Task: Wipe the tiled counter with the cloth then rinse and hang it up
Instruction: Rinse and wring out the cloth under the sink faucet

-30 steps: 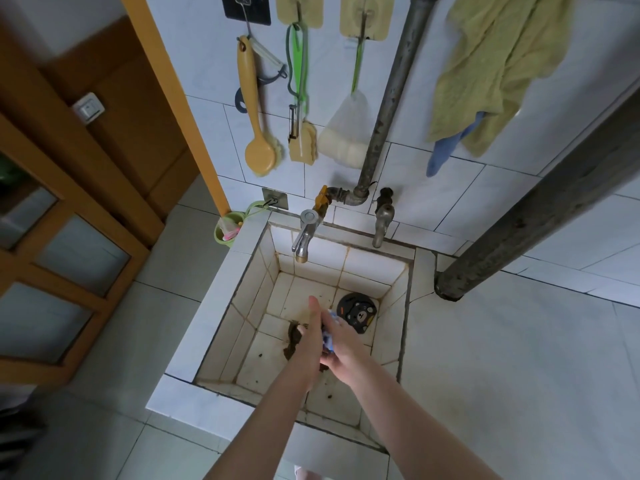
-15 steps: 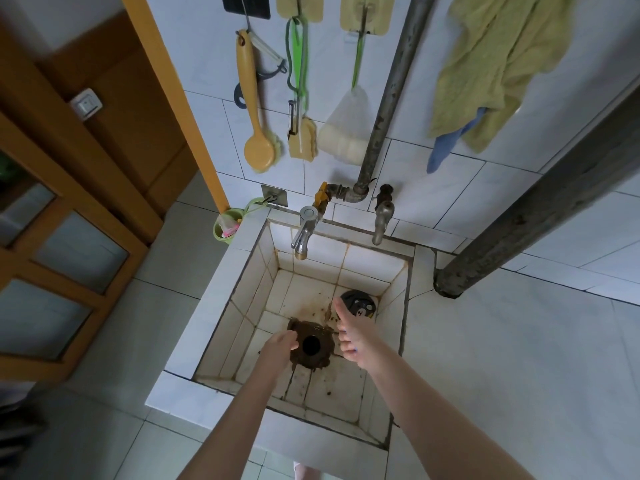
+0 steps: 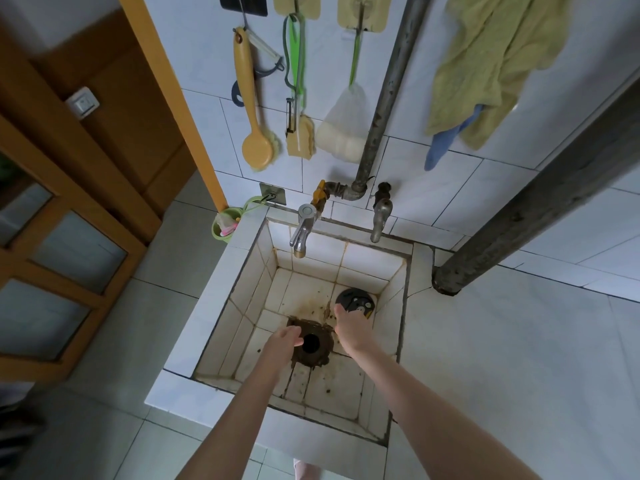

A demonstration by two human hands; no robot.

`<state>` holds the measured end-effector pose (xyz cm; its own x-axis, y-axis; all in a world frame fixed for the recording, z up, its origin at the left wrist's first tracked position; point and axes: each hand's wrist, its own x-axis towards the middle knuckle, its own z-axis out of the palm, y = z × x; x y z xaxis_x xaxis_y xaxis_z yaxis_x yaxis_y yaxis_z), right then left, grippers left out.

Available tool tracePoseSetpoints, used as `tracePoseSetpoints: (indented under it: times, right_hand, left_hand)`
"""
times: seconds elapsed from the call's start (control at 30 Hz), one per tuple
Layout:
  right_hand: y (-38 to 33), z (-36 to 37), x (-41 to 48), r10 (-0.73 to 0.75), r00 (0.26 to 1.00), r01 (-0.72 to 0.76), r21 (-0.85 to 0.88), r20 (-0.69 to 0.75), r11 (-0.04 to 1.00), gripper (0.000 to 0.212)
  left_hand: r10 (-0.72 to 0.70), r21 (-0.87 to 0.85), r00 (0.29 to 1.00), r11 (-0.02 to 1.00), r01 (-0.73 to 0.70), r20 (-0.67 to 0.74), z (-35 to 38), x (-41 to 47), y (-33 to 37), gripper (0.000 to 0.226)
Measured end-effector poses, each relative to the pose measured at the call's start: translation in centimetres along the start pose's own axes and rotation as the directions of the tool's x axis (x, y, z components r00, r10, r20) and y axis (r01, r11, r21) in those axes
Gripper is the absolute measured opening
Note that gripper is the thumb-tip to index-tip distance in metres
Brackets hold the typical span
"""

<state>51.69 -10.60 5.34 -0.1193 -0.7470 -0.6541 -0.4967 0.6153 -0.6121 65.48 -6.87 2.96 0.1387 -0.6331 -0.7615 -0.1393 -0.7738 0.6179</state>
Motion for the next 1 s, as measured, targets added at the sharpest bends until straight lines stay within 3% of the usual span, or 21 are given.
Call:
tracePoseSetpoints:
  times: [0.13,0.27,0.37,0.43,0.53,0.63,0.83,0.9,1.0]
  right_hand:
    - [0.3,0.3,0.0,0.004,1.000,-0.005,0.048,0.007,0.999,0.038]
    - [0.1,0.2,-0.4,0.054,0.989,-0.054,-0.005,0.136,0.999,0.039]
    - [0.1,-0.1,-1.0,0.014,0.973,-0.038,0.100,0.229,0.994,0.019]
    - [0.2,-0.4,-1.1,-0.025,0.982,-0.002,0.145,0.187,0.989,0.018]
    - [0.0,-0.6,-0.9,0.022,0.986,-0.042,0.121,0.164,0.992,0.045]
    - [-0.3,-0.4,-0.9,0.025,0.994,-0.028,0.032,0.105,0.999,0.054]
    - [-0.4,-0.2,-1.4,-0.157,0.983,0.175,-0.224,0.099,0.959,0.037]
    - [-0.2,-0.1,-1.3,-0.100,0.992,0.113,-0.200,0.076,0.973,0.028]
    - [0.0,-0.3,-1.4,-0.043,0.999,0.045,-0.089,0.021,0.995,0.038]
  left_hand:
    - [0.008,0.008,1.000,1.000,-0.008,-0.011,0.2,-0.3,0.2,0.043]
    - [0.012,0.019,1.000,1.000,-0.012,-0.004,0.2,-0.3,0.2,0.042]
    - [-0.003,0.019,1.000,1.000,0.003,0.006,0.1,-0.1,0.2,0.041]
    - [-0.010,0.019,1.000,1.000,0.010,0.014,0.0,-0.1,0.2,0.041]
    - [-0.005,0.017,1.000,1.000,0.005,0.016,0.0,-0.3,0.5,0.043]
    - [0.020,0.037,1.000,0.999,-0.020,0.011,0.1,-0.7,0.9,0.043]
    - [0.030,0.059,0.999,0.998,-0.031,0.013,0.2,-0.9,0.9,0.043]
    - [0.021,0.054,1.000,0.998,-0.021,0.013,0.2,-0.8,0.9,0.043]
    - [0.019,0.057,1.000,0.998,-0.020,0.013,0.3,-1.0,1.0,0.042]
